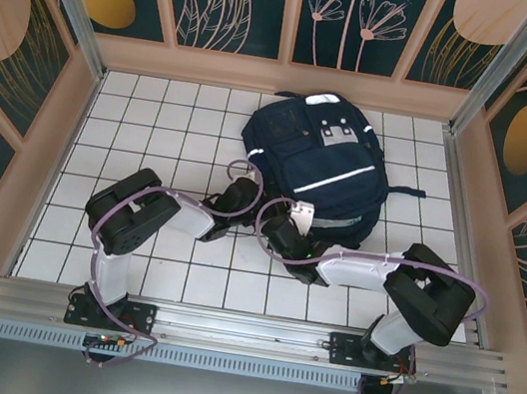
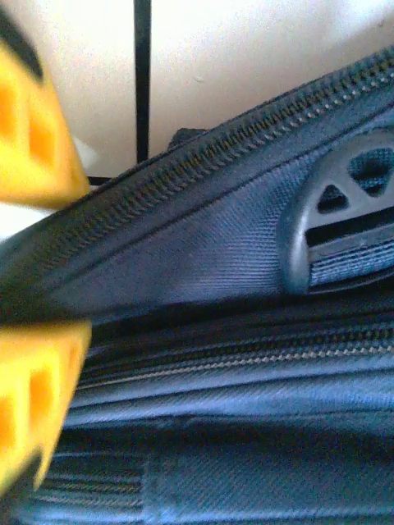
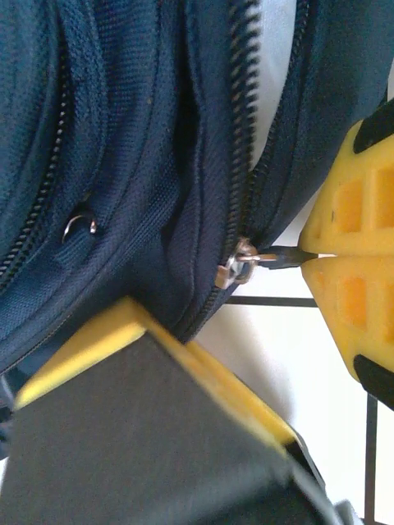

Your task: Pack books, pencil case, and school supplies into a backpack

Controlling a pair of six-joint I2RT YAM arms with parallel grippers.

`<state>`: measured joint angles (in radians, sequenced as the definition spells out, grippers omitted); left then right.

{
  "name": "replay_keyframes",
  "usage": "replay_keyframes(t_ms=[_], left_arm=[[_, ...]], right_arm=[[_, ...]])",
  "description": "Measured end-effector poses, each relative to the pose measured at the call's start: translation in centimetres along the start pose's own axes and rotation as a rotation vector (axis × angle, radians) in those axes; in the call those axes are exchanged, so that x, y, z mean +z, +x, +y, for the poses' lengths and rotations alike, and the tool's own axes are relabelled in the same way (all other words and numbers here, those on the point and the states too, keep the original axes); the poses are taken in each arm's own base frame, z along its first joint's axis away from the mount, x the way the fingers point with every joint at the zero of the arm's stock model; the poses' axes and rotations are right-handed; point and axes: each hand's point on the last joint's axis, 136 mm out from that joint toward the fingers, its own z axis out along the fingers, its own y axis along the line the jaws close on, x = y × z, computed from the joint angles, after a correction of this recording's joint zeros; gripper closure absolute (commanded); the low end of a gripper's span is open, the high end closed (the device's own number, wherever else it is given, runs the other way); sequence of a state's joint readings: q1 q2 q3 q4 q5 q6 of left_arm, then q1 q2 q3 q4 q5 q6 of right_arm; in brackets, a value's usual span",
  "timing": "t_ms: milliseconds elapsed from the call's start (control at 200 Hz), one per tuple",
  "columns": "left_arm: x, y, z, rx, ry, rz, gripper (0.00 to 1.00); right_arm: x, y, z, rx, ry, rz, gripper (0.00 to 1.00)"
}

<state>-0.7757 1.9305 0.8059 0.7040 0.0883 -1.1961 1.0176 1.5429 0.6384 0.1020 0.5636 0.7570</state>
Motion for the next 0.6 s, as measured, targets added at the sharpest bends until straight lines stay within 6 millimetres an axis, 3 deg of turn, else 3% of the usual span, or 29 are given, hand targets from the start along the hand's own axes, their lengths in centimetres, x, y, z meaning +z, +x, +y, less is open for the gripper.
replay_keyframes(t_ms=[210,415,601], left_arm=[[-0.4,-0.7,0.3,-0.011,-0.044,-0.050,1.00],[-3.1,-3.1,0.0,-0.006,-0.093,-0.144,1.00],[-4.9,-4.6,1.7,-0.008,-0.150,-0.184,1.00]], right_arm=[[-1.2,-0.7,0.2,0.018,-0.033,-0.017,1.00],[-2.8,-1.8,-0.5,0.042,-0.044,-0.046,1.00],[-3.9,-1.7,-2.3,0.049,-0.029,-0.053,1.00]])
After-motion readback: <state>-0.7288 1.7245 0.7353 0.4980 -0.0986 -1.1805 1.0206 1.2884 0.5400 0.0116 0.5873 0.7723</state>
